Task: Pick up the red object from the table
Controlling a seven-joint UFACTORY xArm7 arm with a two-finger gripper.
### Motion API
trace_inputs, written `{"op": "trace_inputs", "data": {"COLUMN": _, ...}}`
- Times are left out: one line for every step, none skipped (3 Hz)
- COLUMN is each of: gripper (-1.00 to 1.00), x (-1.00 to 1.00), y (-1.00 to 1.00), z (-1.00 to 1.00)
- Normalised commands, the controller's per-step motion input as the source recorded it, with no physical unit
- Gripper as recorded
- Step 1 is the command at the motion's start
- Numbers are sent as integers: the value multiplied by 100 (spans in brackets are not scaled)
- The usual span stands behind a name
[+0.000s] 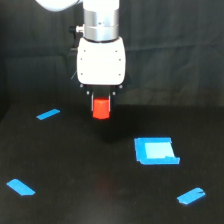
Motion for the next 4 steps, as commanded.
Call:
{"op": "trace_inputs", "data": {"gripper": -100, "x": -6, "y": 9, "z": 75}}
{"op": "trace_inputs", "data": {"gripper": -100, "x": -4, "y": 4, "z": 55}}
{"op": "trace_inputs", "data": {"gripper": -100, "x": 0, "y": 1, "z": 12}}
{"op": "trace_inputs", "data": {"gripper": -91, "x": -1, "y": 5, "z": 8}}
